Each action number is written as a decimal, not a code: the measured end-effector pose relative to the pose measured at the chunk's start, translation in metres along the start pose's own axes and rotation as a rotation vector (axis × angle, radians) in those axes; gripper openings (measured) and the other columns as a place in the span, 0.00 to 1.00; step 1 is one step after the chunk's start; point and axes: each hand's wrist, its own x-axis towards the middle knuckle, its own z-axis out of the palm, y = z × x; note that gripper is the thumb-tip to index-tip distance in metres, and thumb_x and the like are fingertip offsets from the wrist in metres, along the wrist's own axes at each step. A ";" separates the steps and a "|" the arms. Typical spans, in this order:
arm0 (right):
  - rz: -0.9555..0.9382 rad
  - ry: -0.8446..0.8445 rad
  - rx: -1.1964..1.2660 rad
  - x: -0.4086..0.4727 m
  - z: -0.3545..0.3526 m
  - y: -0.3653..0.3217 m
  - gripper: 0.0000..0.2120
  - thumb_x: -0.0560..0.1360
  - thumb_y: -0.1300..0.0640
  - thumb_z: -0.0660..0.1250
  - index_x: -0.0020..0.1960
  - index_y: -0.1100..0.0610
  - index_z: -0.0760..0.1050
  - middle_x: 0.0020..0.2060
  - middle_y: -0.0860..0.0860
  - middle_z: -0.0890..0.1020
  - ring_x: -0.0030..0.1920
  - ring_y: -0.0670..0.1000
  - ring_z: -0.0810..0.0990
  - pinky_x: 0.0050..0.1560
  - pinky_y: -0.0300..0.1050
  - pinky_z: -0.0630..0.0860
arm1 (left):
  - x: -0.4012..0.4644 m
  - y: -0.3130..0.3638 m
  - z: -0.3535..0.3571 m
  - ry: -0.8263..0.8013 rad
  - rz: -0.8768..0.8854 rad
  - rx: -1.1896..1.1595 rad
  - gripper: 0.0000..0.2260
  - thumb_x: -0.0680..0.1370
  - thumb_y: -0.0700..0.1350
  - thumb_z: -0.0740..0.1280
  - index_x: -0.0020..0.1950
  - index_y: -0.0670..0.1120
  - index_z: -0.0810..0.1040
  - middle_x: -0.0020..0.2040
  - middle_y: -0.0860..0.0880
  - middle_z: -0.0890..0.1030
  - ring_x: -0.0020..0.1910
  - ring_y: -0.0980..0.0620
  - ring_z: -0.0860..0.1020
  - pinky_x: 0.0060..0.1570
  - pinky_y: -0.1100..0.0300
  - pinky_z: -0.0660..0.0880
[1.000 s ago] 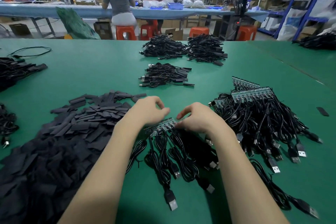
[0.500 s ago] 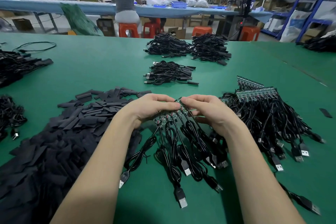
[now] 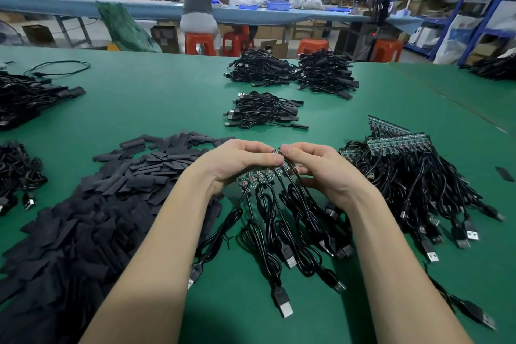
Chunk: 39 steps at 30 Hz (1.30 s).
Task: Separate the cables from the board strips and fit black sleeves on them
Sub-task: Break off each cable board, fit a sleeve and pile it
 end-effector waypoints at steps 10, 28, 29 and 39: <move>0.085 -0.137 0.277 0.001 -0.001 0.001 0.11 0.66 0.50 0.76 0.45 0.55 0.85 0.39 0.49 0.83 0.34 0.44 0.77 0.35 0.34 0.75 | -0.002 0.002 0.004 -0.023 0.036 -0.036 0.05 0.64 0.47 0.79 0.38 0.52 0.87 0.41 0.53 0.85 0.41 0.57 0.81 0.56 0.57 0.73; 0.217 -0.050 0.367 -0.004 0.009 -0.002 0.05 0.74 0.55 0.72 0.47 0.56 0.80 0.30 0.47 0.83 0.26 0.42 0.77 0.29 0.33 0.74 | -0.007 0.002 0.003 -0.036 0.016 -0.051 0.05 0.65 0.47 0.78 0.39 0.50 0.87 0.40 0.51 0.84 0.38 0.55 0.81 0.53 0.54 0.73; 0.224 -0.043 0.373 -0.004 0.010 -0.002 0.05 0.73 0.55 0.73 0.46 0.56 0.80 0.30 0.47 0.83 0.26 0.42 0.77 0.28 0.32 0.74 | -0.007 0.002 0.003 -0.034 0.020 -0.048 0.05 0.65 0.47 0.78 0.39 0.50 0.87 0.40 0.51 0.85 0.38 0.56 0.81 0.54 0.54 0.72; 0.275 -0.048 0.428 -0.007 0.016 -0.006 0.08 0.65 0.54 0.76 0.41 0.57 0.82 0.30 0.49 0.83 0.25 0.44 0.79 0.25 0.34 0.75 | -0.004 -0.002 0.002 -0.037 0.048 -0.112 0.04 0.65 0.45 0.78 0.38 0.50 0.86 0.39 0.51 0.84 0.37 0.55 0.80 0.48 0.60 0.76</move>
